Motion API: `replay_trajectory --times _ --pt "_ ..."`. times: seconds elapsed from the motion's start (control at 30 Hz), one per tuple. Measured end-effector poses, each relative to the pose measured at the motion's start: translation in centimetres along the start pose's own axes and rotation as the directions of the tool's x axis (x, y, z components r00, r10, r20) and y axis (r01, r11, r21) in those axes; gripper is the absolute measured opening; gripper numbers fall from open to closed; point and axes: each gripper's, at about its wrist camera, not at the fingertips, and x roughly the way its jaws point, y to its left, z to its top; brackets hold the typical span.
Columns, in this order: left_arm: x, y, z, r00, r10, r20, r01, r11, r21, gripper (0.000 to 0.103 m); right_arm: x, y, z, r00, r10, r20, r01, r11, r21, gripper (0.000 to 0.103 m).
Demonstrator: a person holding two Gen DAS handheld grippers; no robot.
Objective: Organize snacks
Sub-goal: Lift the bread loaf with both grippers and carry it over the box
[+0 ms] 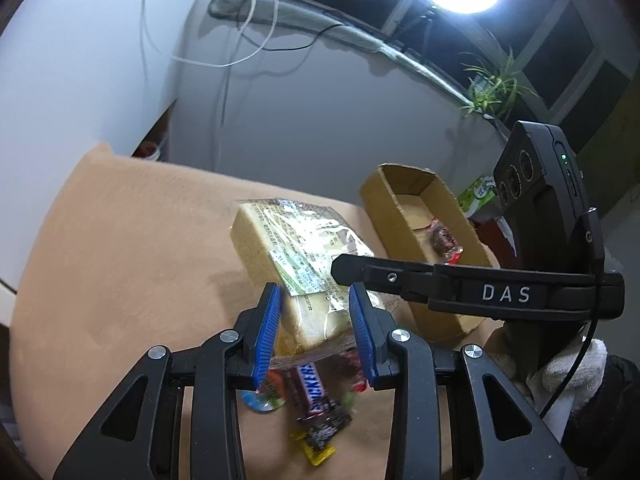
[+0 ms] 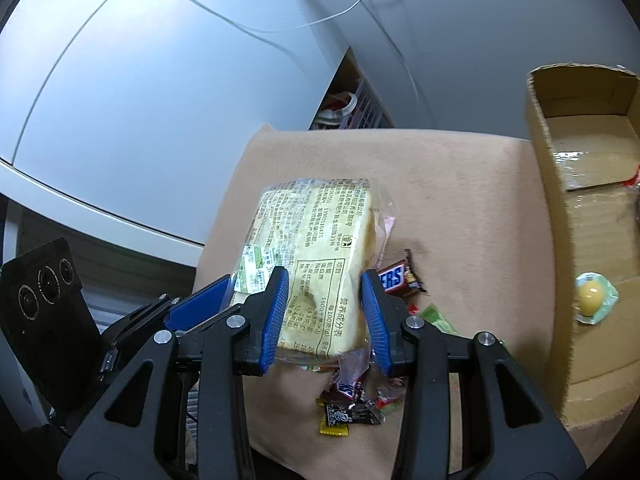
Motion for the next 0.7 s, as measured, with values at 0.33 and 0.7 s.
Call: replay_trajectory --times 0.33,0.7 --pt "1.0 -4.7 2.2 0.997 -0.067 0.022 0.065 0.994 0.088 0.033 -6.0 -3.3 0.7 0.994 -0.029 0.102 0.023 0.998 0.064 0.040" --pt "4.8 -10.2 4.1 0.987 -0.161 -0.032 0.164 0.974 0.158 0.034 -11.1 -8.3 0.8 0.979 -0.119 0.163 0.098 0.986 0.132 0.040"
